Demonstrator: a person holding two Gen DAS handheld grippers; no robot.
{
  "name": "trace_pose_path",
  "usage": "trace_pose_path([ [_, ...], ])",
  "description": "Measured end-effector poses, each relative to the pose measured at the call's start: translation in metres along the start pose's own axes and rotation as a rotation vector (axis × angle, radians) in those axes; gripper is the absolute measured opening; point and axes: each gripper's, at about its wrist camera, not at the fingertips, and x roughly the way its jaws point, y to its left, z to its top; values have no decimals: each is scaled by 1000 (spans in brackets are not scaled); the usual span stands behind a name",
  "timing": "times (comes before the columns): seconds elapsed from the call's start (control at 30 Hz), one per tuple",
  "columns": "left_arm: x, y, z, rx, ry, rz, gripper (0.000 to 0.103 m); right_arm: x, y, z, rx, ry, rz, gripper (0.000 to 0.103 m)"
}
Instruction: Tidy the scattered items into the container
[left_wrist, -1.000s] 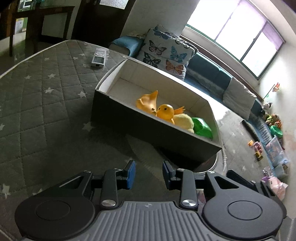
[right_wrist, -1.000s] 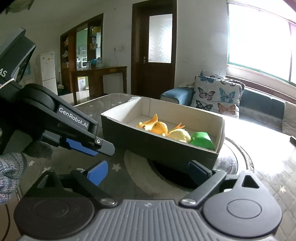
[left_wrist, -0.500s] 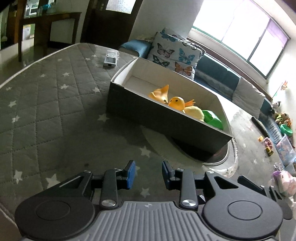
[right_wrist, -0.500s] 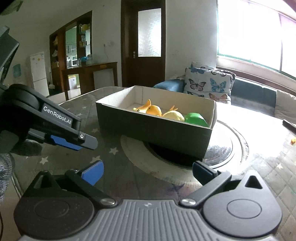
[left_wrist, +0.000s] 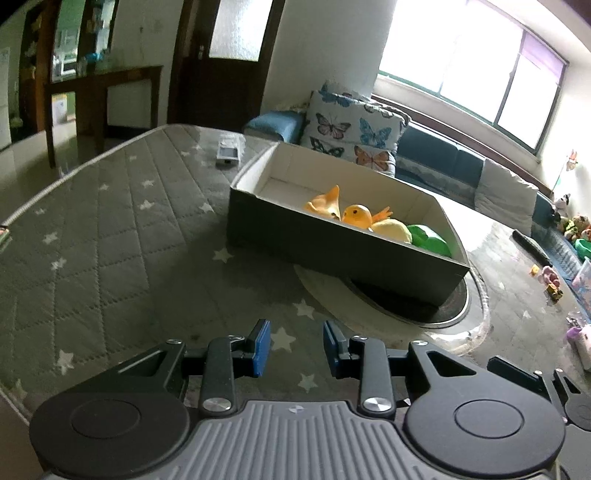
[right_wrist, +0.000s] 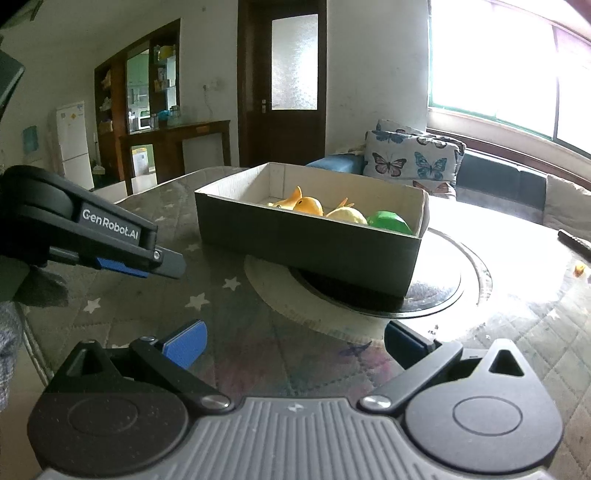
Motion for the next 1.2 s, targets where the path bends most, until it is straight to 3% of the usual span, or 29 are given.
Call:
trace_pose_path([
  [0.27,-5,4,-7,5,-15,-1,35,-4,-2,-3,26,-6,-14,103],
  [0.73,2,-1,-22,47,33,5,33,-2,2,-7,20,12,3,103],
  [1.2,4,-7,-14,86,11,6,33,10,3,-2,21,28,6,103],
])
